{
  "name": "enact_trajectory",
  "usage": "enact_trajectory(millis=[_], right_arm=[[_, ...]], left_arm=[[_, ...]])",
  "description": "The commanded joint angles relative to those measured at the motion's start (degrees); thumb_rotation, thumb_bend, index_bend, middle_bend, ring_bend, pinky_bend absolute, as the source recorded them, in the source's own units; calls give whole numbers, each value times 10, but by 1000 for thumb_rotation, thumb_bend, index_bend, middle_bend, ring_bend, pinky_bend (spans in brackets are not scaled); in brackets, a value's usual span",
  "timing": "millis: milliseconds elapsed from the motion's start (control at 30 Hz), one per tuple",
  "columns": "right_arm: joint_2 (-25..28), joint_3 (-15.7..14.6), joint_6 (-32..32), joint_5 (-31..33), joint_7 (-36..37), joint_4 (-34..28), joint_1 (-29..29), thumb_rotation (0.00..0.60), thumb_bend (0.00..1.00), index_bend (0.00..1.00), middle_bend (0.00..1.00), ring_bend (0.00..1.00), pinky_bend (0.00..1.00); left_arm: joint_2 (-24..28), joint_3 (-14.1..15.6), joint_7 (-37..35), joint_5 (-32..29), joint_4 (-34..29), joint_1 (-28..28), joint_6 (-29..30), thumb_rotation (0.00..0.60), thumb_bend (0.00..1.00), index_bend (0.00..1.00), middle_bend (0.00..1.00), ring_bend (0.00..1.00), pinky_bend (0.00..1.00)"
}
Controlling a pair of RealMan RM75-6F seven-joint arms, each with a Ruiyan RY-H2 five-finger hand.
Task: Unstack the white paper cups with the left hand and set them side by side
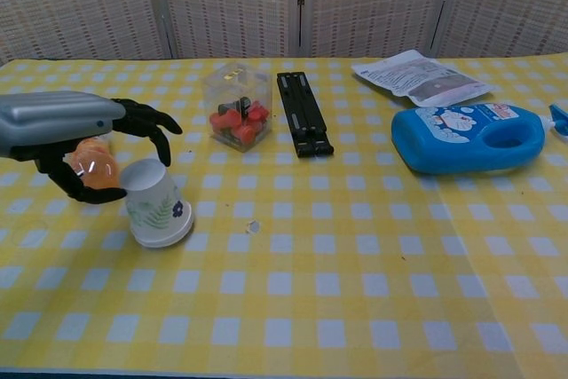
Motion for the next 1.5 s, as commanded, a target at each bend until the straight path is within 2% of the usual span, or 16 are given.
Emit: enact_trajectory(millis=[33,300,567,667,933,1167,1300,1367,1500], right_arm=[[0,0,1,-1,0,0,0,600,390,0,0,68,0],[0,0,4,-1,5,2,-2,600,389,0,0,65,0],[-3,-1,6,-2,15,11,-5,600,390,0,0,64,0],[-4,-2,5,-3,16,13,-4,600,390,0,0,64,0],[-4,-2,3,-3,17,14,-3,600,389,0,0,63,0],[-4,-1,2,-1,15,13,-3,600,389,0,0,62,0],[-5,-1,-2,-1,15,13,-2,600,390,0,0,63,0],[-5,-2,-3,-1,14,13,-1,600,390,0,0,63,0],[-5,-1,-5,0,13,12,0,600,390,0,0,64,0]], left_arm=[[20,-4,0,4,-21,2,11,600,461,408,133,87,31],[72,-15,-29,12,-75,6,31,600,463,408,135,88,23],[46,-3,19,7,-58,-4,1,600,475,407,137,93,23],[37,-8,38,-7,-56,-4,4,600,476,407,142,100,35],[57,-21,3,-34,-75,-5,-1,600,486,407,155,116,43],[75,-27,-72,-36,-86,1,-1,600,490,410,164,133,68],[70,-20,-121,-28,-82,0,-19,600,496,416,171,148,86],[64,-14,-115,-20,-71,-3,-25,600,501,418,174,154,90],[35,-10,-54,-22,-46,3,-8,600,508,428,191,180,101]])
